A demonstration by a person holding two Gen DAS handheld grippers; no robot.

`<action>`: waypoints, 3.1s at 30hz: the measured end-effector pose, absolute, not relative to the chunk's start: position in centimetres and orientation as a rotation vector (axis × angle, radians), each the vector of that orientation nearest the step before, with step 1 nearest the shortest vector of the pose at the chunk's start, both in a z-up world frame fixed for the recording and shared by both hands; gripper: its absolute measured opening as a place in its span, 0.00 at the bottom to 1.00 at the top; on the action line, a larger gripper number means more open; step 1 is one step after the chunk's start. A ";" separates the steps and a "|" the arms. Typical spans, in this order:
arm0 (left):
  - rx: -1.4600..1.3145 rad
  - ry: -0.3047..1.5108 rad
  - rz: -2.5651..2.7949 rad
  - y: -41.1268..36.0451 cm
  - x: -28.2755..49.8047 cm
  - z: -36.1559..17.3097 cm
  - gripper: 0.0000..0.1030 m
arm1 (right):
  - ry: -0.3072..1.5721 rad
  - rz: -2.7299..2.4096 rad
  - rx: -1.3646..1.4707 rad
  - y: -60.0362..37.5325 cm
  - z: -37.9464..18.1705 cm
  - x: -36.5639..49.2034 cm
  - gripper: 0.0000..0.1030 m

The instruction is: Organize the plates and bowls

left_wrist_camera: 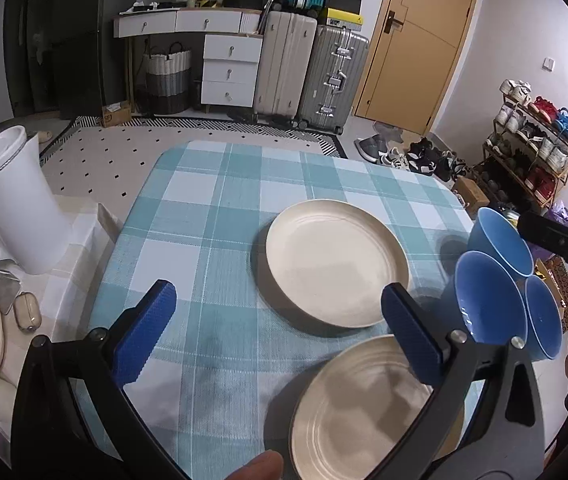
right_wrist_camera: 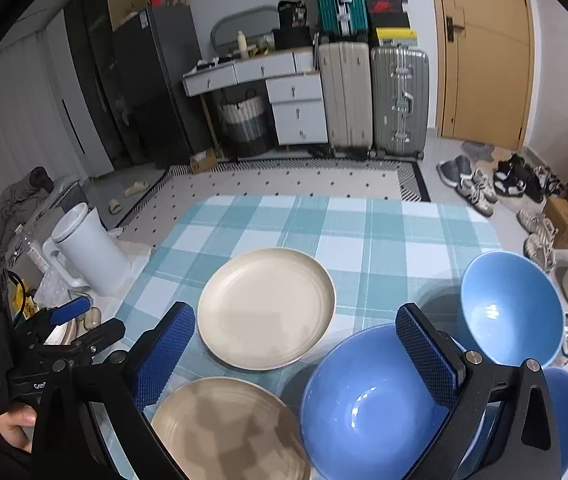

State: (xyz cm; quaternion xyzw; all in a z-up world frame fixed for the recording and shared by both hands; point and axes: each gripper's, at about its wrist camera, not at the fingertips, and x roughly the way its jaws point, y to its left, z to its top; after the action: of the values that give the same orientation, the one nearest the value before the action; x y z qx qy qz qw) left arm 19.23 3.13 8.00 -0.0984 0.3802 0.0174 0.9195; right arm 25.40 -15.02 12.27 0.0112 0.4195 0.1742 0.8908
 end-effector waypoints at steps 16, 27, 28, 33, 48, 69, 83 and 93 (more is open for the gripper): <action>-0.193 0.857 0.054 3.5 25.7 4.2 0.99 | 1.019 0.371 -0.018 -14.2 6.9 32.8 0.99; -0.198 0.898 0.045 3.7 28.7 1.5 0.99 | 1.129 0.389 -0.062 -12.9 3.6 36.0 0.90; -0.198 0.902 0.048 3.7 29.0 1.2 0.99 | 1.139 0.389 -0.069 -12.7 3.2 36.3 0.89; -0.212 0.929 0.050 4.1 30.2 -0.4 0.99 | 1.201 0.400 -0.081 -12.2 1.5 37.4 0.79; -0.232 1.016 0.006 3.5 32.3 -4.5 0.79 | 1.332 0.404 -0.118 -11.1 -2.7 38.9 0.60; -0.211 1.029 -0.008 2.9 32.7 -5.9 0.18 | 1.377 0.355 -0.133 -11.7 -4.9 39.3 0.21; -0.185 0.999 0.002 2.6 32.3 -4.7 0.18 | 1.330 0.345 -0.135 -11.8 -3.9 38.7 0.20; -0.168 0.945 0.018 2.6 30.6 -2.4 0.18 | 1.255 0.363 -0.149 -11.3 -2.1 37.5 0.20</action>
State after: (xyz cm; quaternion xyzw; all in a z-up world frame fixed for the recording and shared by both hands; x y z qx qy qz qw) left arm 30.62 2.57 -2.39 -0.0810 0.4548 0.0089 0.8869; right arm 37.50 -11.28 -2.09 -0.0693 0.5834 0.1688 0.7914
